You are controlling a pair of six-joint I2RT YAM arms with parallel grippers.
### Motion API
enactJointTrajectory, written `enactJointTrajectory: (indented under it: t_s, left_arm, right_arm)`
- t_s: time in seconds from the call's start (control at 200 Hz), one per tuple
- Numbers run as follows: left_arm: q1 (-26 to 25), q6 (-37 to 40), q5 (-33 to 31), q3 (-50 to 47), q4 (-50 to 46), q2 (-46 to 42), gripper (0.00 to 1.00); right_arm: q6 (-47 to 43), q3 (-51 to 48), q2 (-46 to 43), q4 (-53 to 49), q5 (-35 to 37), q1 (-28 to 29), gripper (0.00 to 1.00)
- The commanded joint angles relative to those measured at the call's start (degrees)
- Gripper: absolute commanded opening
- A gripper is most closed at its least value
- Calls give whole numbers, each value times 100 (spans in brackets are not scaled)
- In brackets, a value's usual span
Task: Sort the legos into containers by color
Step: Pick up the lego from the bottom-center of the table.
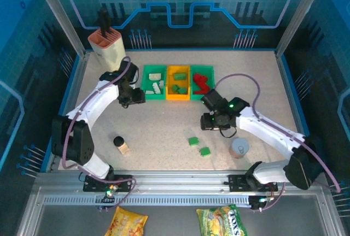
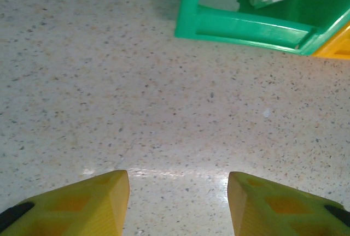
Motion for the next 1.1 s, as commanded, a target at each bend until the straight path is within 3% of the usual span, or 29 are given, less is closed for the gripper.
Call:
enactJointTrajectory:
  t_s: [0.0, 0.38, 1.096]
  left_arm:
    - [277, 377, 216, -220, -79, -331, 52]
    - [604, 944, 401, -471, 164, -660, 55]
    - [621, 1094, 723, -954, 675, -657, 55]
  right_arm:
    - [432, 54, 461, 99, 20, 383, 53]
    - [438, 425, 1705, 277, -202, 839, 58]
    - [369, 300, 2383, 517, -412, 1055, 58]
